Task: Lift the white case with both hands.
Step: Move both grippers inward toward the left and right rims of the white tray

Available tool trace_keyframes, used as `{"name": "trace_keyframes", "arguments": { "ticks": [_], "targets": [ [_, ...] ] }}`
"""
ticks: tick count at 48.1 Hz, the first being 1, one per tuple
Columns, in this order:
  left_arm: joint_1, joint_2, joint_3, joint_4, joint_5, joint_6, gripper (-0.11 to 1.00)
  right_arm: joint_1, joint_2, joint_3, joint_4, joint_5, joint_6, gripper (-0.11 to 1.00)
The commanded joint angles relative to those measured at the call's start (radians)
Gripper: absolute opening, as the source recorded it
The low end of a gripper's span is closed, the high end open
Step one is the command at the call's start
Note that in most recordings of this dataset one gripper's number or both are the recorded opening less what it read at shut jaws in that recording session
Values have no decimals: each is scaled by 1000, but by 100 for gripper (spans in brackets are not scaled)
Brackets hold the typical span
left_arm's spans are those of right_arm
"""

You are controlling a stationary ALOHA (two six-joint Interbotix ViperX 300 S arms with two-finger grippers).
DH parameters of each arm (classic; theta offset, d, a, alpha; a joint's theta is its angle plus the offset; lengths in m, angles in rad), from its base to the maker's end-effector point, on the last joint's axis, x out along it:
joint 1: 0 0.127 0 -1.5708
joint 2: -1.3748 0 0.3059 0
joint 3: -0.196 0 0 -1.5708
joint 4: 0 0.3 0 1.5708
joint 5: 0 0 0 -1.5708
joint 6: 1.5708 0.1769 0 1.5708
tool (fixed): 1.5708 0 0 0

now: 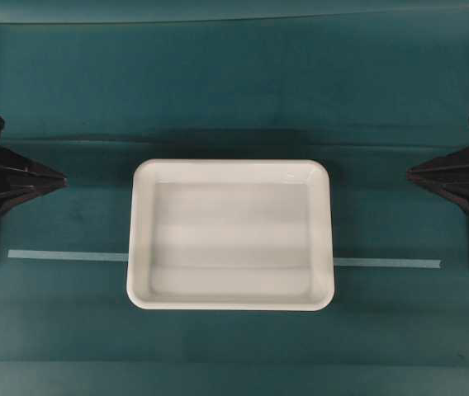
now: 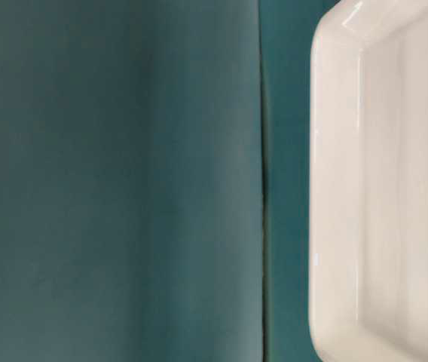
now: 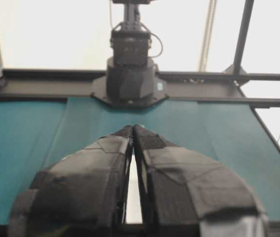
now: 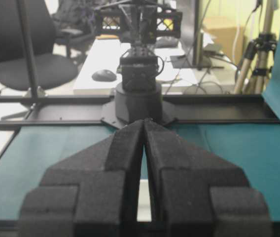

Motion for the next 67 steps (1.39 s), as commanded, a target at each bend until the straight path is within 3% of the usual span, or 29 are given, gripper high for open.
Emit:
{"name": "trace_keyframes", "arguments": {
  "ticks": [1,4,7,11,21,28,35,42,47,60,64,67],
  "targets": [
    [-21,35,-37,15,38,-35,14,-6,20,-8,11,-5,14,9],
    [-26,44,-57,15,78,-72,9,-11,21,-15,81,17,34,8],
    [-31,48,-77,15,110,-118,0,-23,23,-25,158,48,75,0],
    [-34,49,-100,15,138,-183,-3,-41,25,-34,245,94,133,0],
    [-41,58,-144,15,153,-420,-3,-60,26,-67,365,199,295,0],
    [-41,92,-163,15,206,-676,-3,-61,46,-89,394,299,437,0],
    [-41,133,-166,15,221,-865,-3,-63,101,-100,402,342,623,0],
    [-48,169,-166,15,229,-1017,-3,-61,153,-101,399,351,678,0],
    [-48,184,-161,15,235,-1068,-3,-72,195,-101,405,347,683,0],
    [-49,181,-144,15,235,-1101,0,-91,236,-101,405,341,759,0],
    [-49,186,-137,15,235,-1106,8,-97,238,-100,407,341,801,4],
    [-48,195,-143,15,235,-1106,18,-104,239,-100,407,341,838,13]
  ]
}}
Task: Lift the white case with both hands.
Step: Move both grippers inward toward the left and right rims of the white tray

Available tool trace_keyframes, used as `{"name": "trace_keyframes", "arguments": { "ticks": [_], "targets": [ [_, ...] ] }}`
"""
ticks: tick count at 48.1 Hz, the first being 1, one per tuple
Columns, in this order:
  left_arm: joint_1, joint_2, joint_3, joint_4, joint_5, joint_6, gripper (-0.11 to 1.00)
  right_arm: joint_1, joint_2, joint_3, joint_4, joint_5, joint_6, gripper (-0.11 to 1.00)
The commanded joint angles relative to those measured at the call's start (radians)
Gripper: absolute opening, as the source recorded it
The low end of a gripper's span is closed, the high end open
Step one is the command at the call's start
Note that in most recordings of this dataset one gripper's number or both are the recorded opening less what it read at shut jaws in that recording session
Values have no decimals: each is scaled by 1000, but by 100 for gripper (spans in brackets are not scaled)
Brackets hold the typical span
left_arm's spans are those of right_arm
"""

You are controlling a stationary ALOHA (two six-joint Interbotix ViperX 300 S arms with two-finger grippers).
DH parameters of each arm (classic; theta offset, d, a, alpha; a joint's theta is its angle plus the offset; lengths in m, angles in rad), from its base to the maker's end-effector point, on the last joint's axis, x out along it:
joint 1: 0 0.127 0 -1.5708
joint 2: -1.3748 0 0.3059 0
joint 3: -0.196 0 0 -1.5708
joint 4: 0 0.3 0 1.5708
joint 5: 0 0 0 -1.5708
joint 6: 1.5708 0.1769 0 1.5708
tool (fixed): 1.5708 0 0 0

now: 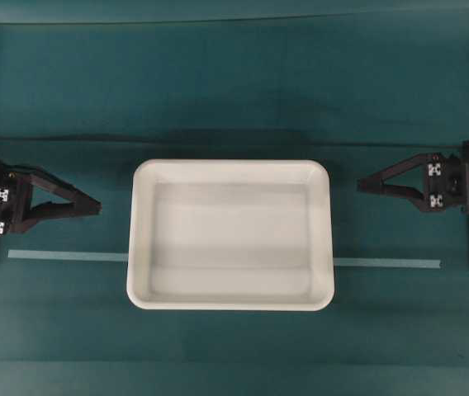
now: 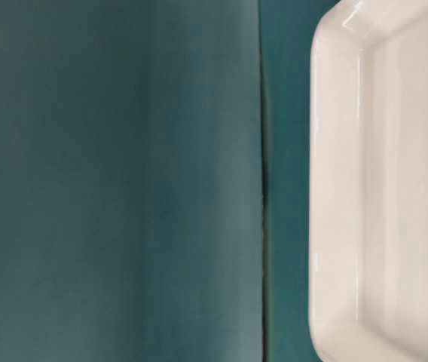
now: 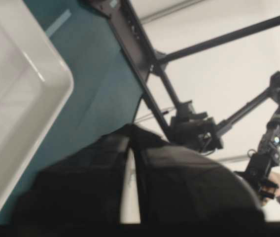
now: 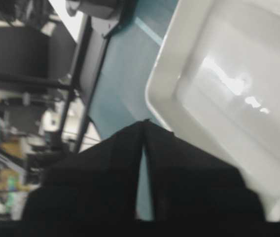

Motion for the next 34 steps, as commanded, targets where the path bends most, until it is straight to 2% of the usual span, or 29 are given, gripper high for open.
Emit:
{"name": "trace_keyframes", "arguments": {
  "ticks": [1,6,10,15,19,22,34],
  "targets": [
    [-2,35,-17,3,-6,-2,23,-11,29,-14,5,-9,32,17],
    [-5,55,-18,3,-3,-8,54,-12,32,-12,3,-2,69,43],
    [-5,66,-12,3,0,-40,78,-12,38,-8,3,5,77,67],
    [-5,80,17,3,0,-91,97,-12,52,3,3,6,80,88],
    [-3,91,52,3,-11,-110,95,-12,75,17,5,6,83,94],
    [0,100,78,3,-23,-129,93,-11,94,32,5,6,91,93],
    [32,163,172,3,-137,-163,94,12,173,101,5,-40,126,93]
  ]
}}
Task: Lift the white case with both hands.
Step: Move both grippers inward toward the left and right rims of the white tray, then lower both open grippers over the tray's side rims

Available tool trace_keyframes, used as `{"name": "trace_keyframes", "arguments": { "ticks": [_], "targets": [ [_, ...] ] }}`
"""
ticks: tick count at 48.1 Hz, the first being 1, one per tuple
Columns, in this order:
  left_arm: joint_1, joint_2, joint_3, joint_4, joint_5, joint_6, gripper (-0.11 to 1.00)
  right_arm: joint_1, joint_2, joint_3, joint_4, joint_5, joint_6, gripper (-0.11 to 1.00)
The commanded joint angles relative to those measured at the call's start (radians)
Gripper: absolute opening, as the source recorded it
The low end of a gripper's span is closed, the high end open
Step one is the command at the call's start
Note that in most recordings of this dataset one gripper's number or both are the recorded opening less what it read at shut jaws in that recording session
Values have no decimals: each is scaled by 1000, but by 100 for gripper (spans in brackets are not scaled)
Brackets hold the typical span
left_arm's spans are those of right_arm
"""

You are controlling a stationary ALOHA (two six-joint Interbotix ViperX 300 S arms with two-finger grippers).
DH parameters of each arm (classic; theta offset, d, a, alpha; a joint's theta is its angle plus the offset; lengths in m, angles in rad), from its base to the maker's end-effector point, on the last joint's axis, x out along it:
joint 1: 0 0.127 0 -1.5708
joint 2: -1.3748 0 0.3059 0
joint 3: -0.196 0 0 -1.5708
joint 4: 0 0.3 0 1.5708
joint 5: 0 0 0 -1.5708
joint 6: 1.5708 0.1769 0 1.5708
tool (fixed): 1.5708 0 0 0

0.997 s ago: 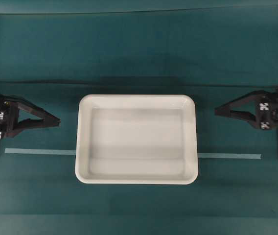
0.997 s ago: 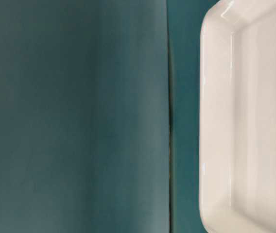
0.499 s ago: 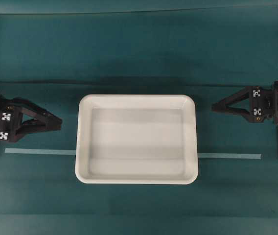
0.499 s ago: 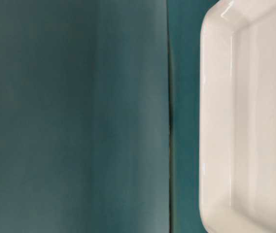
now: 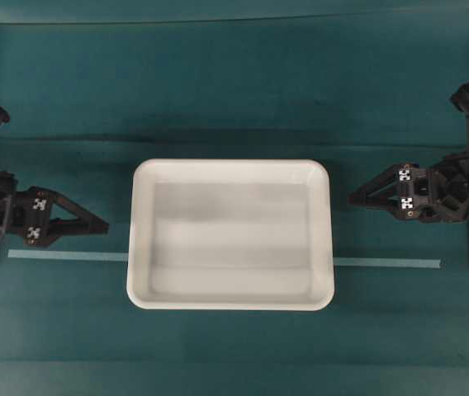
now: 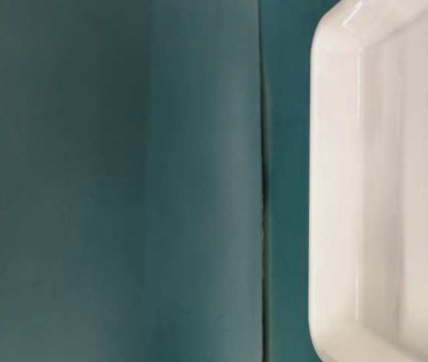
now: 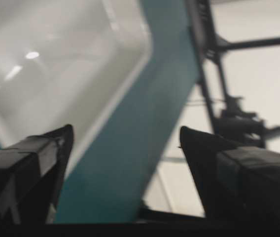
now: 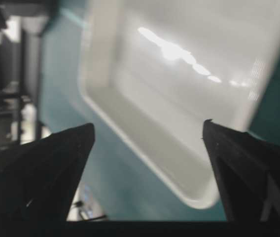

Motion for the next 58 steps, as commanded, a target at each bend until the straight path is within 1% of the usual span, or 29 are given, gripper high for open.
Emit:
{"name": "trace_keyframes", "arguments": {
  "ticks": [1,6,9,15,19,26,34,42,46,58],
  "targets": [
    [18,52,11,3,-49,-2,94,17,55,12,3,-37,3,93],
    [32,92,34,3,-103,-2,94,40,98,31,3,-94,12,93],
    [32,118,55,3,-138,0,94,54,124,48,3,-138,29,93],
    [32,179,95,3,-242,3,94,89,181,97,3,-278,69,93],
    [37,213,114,3,-302,3,94,110,222,123,0,-368,110,93],
    [40,267,129,3,-344,6,94,126,279,138,-3,-456,127,93],
    [41,357,127,3,-387,35,94,126,330,140,-5,-494,127,93],
    [44,471,101,3,-499,40,94,126,391,132,-3,-511,129,93],
    [44,514,86,3,-534,43,94,126,417,118,-5,-531,129,93],
    [43,561,63,3,-558,44,94,129,494,66,-5,-574,129,93]
  ]
}}
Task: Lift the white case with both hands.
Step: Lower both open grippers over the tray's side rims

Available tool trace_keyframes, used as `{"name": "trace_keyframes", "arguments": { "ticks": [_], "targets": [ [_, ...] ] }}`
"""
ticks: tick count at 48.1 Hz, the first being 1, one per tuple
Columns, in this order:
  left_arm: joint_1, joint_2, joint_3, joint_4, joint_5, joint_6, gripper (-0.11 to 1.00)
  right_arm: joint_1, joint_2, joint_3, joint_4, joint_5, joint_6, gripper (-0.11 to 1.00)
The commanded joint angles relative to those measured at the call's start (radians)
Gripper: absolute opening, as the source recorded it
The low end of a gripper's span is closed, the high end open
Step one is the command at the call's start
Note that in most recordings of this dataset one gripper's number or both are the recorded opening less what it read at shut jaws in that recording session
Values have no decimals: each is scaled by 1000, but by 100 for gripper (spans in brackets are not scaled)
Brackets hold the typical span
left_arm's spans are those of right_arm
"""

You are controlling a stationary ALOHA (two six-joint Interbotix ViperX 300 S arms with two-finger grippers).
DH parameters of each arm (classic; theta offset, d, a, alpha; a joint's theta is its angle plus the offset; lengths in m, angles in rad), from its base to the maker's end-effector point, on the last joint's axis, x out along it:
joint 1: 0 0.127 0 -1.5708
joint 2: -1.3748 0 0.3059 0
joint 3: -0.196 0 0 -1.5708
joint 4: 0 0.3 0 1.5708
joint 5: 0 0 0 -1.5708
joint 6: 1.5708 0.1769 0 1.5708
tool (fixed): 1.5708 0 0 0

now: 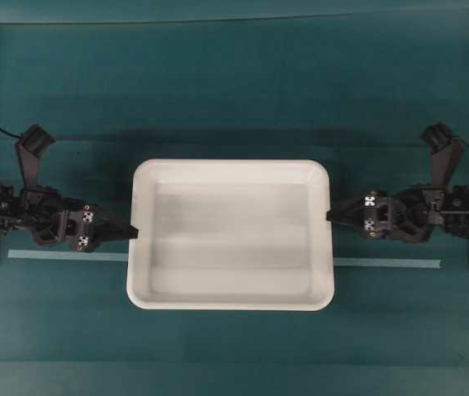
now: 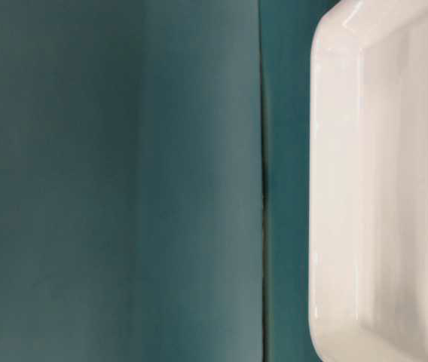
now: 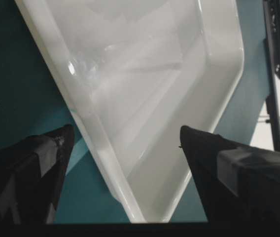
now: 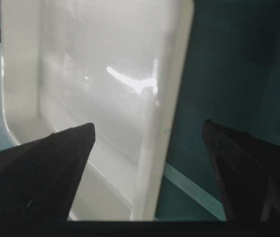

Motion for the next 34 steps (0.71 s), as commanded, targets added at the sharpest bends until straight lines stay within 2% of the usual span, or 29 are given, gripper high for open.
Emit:
{"name": "trace_keyframes", "arguments": {
  "ticks": [1,18,34],
  "targets": [
    [-2,26,-14,2,-11,5,94,5,51,-29,-3,-25,2,93],
    [9,49,-20,2,-9,8,93,15,129,-74,-3,-35,5,93],
    [15,104,-58,2,-9,21,93,15,133,-81,0,-35,9,93]
  ]
}}
